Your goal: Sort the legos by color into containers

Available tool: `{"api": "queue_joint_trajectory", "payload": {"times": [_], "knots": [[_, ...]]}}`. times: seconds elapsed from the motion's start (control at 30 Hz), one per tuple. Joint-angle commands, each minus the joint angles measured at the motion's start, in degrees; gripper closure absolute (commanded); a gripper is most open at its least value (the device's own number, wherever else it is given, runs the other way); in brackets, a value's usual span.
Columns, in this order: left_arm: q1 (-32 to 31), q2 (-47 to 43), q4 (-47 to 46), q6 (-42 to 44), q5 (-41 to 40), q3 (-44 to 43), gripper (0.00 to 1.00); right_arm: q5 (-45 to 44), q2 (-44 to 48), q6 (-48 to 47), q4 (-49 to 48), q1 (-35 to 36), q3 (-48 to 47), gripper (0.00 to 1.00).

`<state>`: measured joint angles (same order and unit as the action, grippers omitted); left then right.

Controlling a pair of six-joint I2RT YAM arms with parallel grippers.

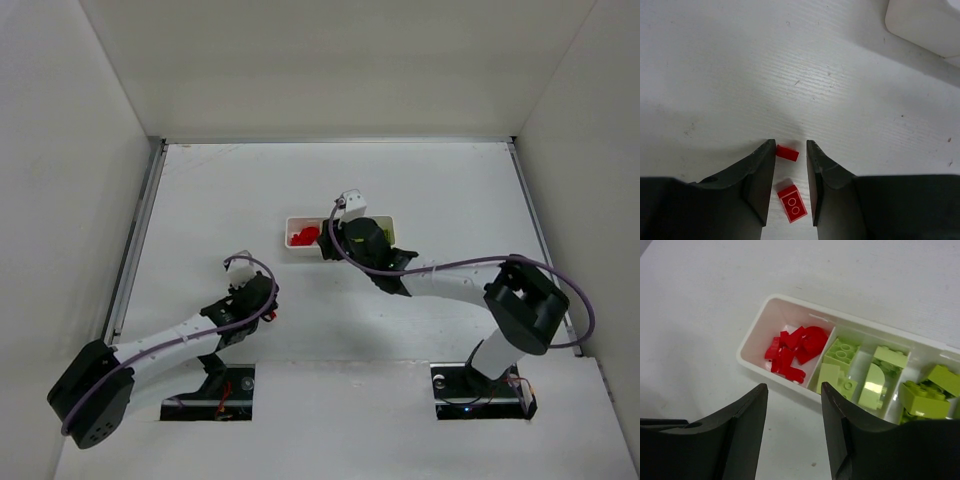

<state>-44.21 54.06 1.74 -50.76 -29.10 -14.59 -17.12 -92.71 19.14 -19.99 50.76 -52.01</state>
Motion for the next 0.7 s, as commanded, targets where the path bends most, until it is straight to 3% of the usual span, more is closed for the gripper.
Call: {"api": "queue_joint_trajectory", "payload": {"times": [0.0, 0.33, 0.67], "knots": [[-1.01, 1.21, 3.62, 1.28, -2.18, -2.55, 0.73, -2.65, 3.67, 0.73, -4.71, 0.26, 2.17, 0.47], [-5.49, 5.09, 8.45, 1.02, -7.9, -6.24, 0.84, -3.88, 13.51, 0.9, -5.76, -0.09, 8.06, 0.47], [-4.97, 4.12, 5.75, 3.73, -5.97, -14.75, 0.89, -4.14, 24.93, 3.36, -3.48, 0.17, 17.02, 0.46]]}}
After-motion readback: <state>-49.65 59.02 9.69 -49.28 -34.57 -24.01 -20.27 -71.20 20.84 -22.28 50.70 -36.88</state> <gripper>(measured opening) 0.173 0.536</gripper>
